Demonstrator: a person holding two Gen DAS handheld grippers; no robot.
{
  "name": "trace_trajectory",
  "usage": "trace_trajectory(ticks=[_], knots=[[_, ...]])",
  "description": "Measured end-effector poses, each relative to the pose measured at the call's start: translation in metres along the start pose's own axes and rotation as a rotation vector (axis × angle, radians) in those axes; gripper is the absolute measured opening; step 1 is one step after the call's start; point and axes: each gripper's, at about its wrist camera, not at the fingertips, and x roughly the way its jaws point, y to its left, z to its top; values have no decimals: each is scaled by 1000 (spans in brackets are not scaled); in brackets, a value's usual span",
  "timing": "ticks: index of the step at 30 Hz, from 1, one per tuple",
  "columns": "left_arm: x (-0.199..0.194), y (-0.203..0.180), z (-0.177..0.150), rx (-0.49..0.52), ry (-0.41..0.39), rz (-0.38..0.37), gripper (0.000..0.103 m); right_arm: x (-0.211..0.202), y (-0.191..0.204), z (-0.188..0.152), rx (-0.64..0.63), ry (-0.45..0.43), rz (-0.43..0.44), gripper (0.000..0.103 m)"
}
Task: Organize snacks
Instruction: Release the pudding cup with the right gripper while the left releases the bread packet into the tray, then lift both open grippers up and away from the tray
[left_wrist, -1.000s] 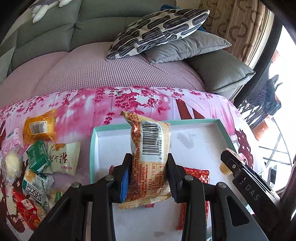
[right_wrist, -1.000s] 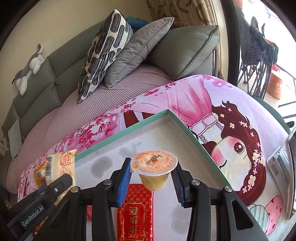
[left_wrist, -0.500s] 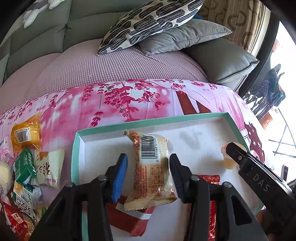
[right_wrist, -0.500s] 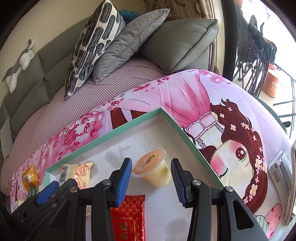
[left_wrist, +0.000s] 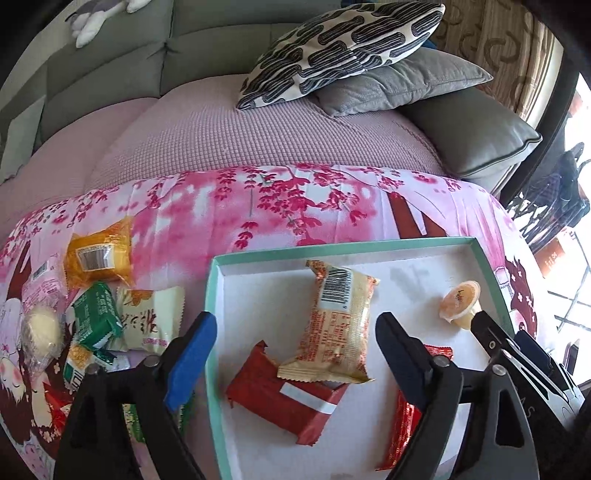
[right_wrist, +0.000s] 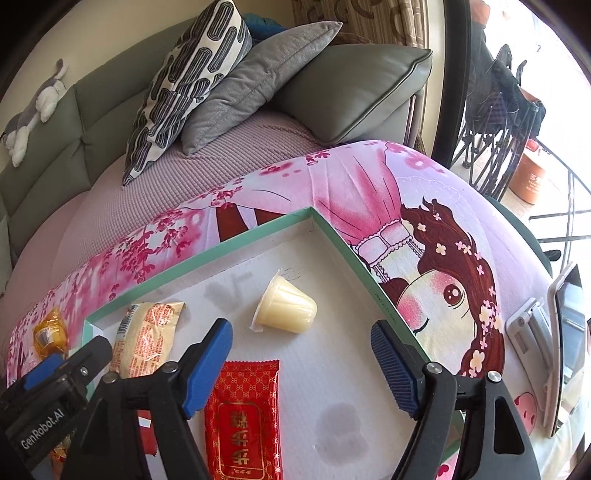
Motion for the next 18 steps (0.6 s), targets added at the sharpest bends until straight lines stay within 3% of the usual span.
trace_trajectory(ticks=[12, 18], knots=[[-13, 25, -10, -20, -27, 78, 98, -6, 8, -20, -40, 11, -9, 103], [-19, 34, -22, -35, -25, 62, 99, -19, 24, -35, -104, -4, -24, 103]])
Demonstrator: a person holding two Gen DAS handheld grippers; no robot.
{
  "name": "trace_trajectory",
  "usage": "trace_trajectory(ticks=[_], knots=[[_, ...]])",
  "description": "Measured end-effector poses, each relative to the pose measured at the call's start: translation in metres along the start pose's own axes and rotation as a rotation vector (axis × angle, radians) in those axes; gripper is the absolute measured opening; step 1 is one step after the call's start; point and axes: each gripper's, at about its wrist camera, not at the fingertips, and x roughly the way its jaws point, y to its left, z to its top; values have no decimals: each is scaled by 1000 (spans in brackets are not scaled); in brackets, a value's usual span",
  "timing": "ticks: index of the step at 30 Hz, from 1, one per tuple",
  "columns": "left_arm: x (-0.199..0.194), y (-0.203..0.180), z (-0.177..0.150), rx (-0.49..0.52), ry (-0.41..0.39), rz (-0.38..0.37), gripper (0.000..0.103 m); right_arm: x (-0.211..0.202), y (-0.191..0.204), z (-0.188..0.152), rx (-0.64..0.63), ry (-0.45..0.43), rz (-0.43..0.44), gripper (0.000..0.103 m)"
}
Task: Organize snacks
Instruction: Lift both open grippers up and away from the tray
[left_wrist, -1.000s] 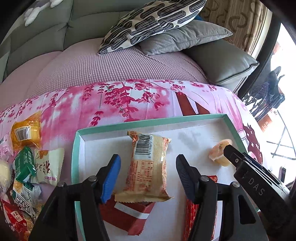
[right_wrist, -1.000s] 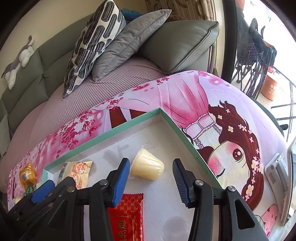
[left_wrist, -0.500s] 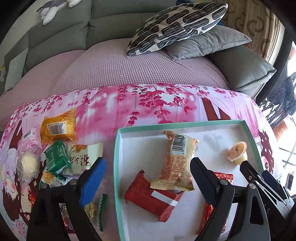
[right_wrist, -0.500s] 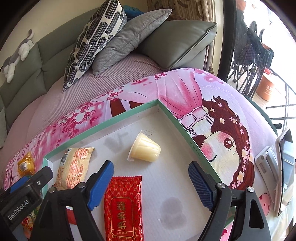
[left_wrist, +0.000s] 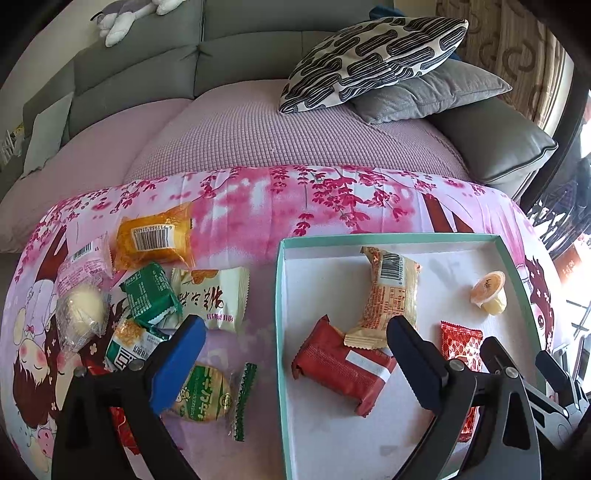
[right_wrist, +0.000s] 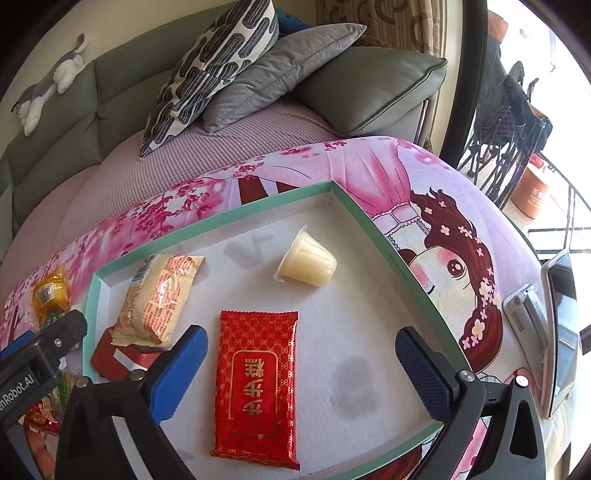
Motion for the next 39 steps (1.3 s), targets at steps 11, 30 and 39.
trace_trajectory(ticks=[11, 30, 39], knots=[[-23, 27, -27, -16, -12, 13, 99, -16, 28, -29, -70, 37, -14, 103], [-68, 110, -52, -118, -14, 79, 99, -31, 75, -42, -198, 66, 20, 103], [-76, 193, -67, -320, -19, 192, 99, -40, 117, -52, -285, 54, 108, 103]])
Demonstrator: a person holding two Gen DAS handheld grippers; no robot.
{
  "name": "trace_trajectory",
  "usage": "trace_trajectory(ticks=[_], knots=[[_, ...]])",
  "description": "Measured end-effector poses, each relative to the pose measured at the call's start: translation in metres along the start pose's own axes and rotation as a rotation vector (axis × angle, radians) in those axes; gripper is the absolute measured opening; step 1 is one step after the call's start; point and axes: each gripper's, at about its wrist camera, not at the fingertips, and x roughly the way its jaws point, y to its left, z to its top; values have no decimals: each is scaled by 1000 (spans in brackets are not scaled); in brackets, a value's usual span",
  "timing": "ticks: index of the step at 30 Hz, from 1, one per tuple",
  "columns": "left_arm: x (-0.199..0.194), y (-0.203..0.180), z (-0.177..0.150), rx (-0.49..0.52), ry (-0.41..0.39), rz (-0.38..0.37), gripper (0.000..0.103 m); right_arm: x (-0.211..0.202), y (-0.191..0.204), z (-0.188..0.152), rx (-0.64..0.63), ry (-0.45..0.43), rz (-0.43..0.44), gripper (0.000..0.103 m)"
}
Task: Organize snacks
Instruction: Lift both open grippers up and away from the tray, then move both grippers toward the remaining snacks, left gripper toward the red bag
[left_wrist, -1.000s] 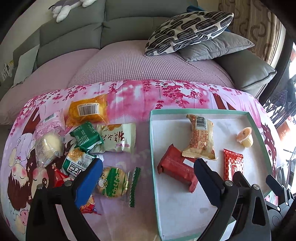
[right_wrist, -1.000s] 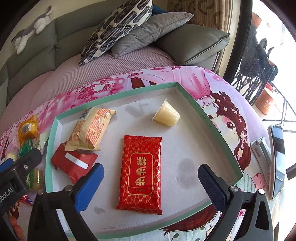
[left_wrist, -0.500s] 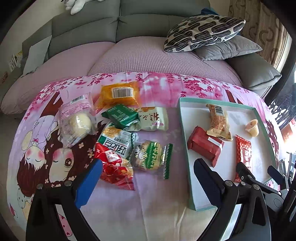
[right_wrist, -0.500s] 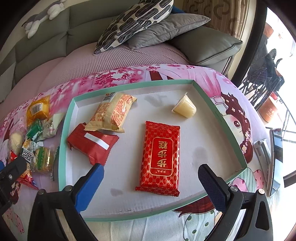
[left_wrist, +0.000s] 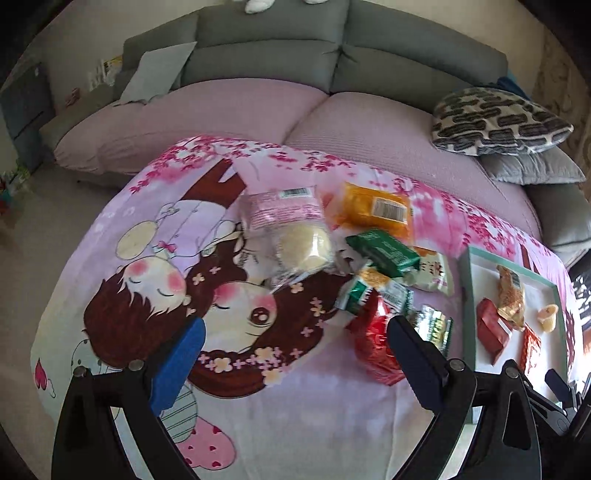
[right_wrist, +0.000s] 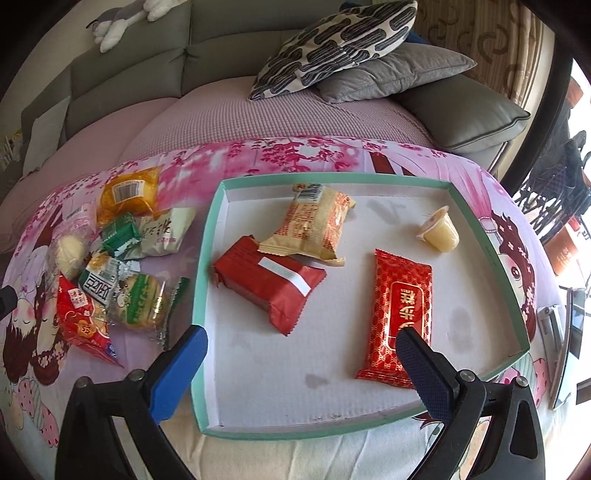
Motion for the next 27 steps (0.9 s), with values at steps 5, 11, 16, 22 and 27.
trace_trajectory(ticks=[5, 11, 16, 22, 27], knots=[[10, 36, -1, -93, 21, 47, 99, -1, 27, -3, -59, 5, 54, 103], [15, 47, -2, -124, 31, 63, 99, -2, 52, -3, -117, -16, 100, 103], [22, 32, -1, -88, 43, 31, 99, 3, 63, 1, -131, -26, 145, 103], [31, 10, 1, -62, 54, -23, 99, 12, 66, 1, -136, -16, 148, 103], [42, -12, 1, -27, 80, -73, 99, 17, 70, 0, -158, -9, 140, 103]])
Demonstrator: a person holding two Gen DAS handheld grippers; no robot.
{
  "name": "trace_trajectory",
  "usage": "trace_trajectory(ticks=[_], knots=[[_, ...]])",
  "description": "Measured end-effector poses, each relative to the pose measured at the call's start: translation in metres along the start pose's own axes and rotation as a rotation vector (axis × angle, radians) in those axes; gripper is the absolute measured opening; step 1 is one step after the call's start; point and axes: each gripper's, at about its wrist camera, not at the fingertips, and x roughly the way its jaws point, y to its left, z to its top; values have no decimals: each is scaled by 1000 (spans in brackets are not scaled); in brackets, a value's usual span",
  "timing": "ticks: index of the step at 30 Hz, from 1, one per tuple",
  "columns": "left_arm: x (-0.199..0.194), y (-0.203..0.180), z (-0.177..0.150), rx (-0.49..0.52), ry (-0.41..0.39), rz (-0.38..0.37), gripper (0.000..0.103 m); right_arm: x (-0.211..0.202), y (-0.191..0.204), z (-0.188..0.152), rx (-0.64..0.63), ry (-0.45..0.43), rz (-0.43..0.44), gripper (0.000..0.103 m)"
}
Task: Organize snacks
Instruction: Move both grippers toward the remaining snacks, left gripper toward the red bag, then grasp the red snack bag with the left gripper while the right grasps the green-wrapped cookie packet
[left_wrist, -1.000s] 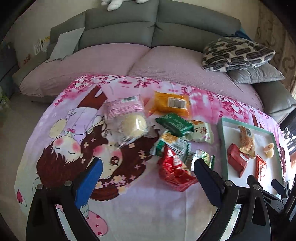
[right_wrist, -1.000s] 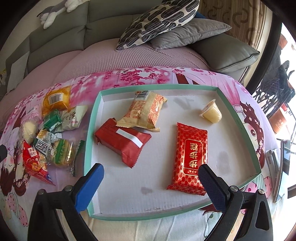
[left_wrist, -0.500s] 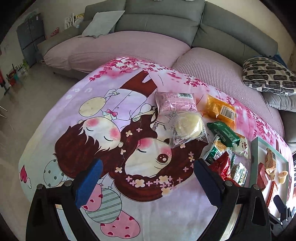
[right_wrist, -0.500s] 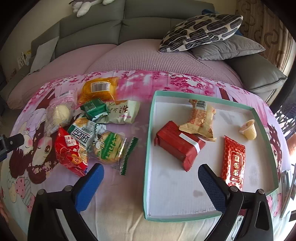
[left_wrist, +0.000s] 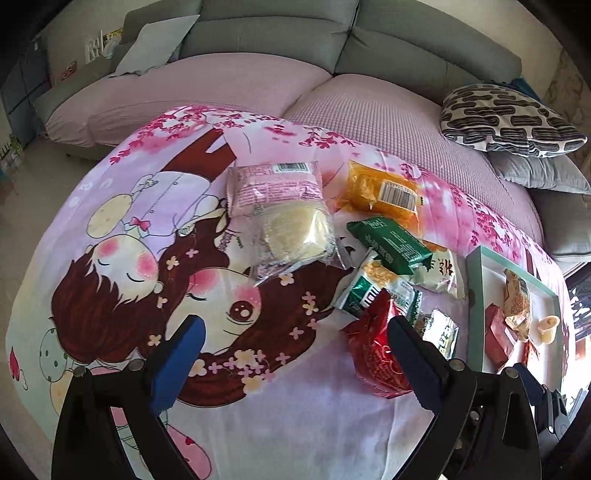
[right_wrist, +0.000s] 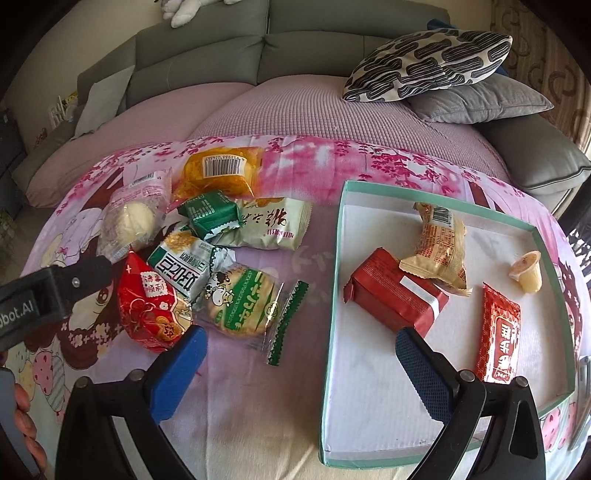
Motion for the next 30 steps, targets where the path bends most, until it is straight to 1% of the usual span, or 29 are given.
trace_trajectory(ticks=[9, 13, 15, 17, 18, 19, 20, 23, 30], knots=[[28, -28, -4, 46, 90, -60, 99, 5, -1, -2, -7, 16, -14, 103], [50, -33, -7, 48, 141, -37, 99, 7, -3, -1, -6, 21, -21, 103], [57, -33, -8, 27, 159, -52, 99, 8, -5, -1, 0, 25, -22, 103], [64, -31, -9, 8, 178, -32, 99, 9, -7, -1, 6, 27, -22, 103], [68, -29, -10, 1, 183, -30, 100, 10, -8, 0, 9, 28, -22, 103], [72, -28, -11, -9, 196, -36, 103, 10, -8, 0, 11, 29, -22, 103], [75, -27, -12, -16, 211, -46, 103, 10, -9, 1, 12, 30, -22, 103], [76, -29, -11, 0, 223, -45, 103, 11, -9, 0, 15, 32, -22, 103], [75, -25, -13, -3, 258, -46, 103, 11, -5, 2, 0, 20, -9, 103]])
